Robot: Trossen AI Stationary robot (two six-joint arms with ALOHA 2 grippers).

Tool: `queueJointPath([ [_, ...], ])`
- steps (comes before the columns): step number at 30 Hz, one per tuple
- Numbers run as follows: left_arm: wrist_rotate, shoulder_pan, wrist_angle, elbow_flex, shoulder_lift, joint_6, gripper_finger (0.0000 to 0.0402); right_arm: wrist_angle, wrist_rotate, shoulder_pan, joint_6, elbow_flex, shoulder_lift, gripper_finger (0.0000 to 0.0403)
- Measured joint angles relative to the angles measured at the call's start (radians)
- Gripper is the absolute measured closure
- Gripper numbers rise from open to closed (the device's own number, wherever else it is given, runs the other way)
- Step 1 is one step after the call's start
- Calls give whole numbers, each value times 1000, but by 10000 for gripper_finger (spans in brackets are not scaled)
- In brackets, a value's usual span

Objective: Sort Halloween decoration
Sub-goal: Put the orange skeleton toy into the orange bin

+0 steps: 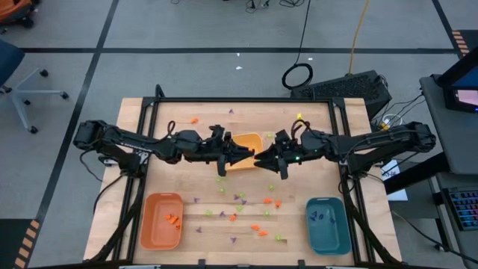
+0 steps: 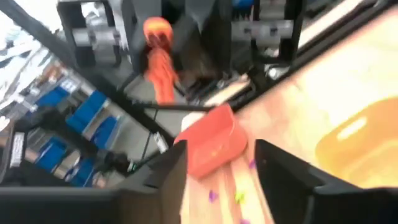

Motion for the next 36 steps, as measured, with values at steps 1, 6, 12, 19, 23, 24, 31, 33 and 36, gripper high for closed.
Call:
queueJointPath([
  [1, 11, 0, -21, 0, -9, -12, 382, -15, -6, 0, 1, 0, 0, 215],
  [6, 50, -2, -278, 0, -101, -20, 382, -115, -54, 1, 39, 0, 0, 167],
  [12, 63, -45, -650, 2, -268, -44, 382, -173, -58, 1, 71, 0, 0, 157],
  [19, 97, -196, -1115, 2, -390, -227, 382, -172, -56, 0, 71, 0, 0, 162],
  [23, 158, -320, -1299, 1, -387, -372, 382, -177, -48, 0, 45, 0, 0, 162],
  [24, 179, -354, -1324, -1, -382, -408, 382, -178, -43, 0, 39, 0, 0, 162],
  [31, 204, -573, -1471, -52, -337, -579, 382, -187, -24, 0, 49, 0, 0, 163],
  [33, 196, -616, -1494, -78, -319, -619, 382, -187, -24, 0, 49, 0, 0, 163],
  [36, 183, -661, -1486, -120, -284, -670, 381, -187, -23, 0, 49, 0, 0, 163],
])
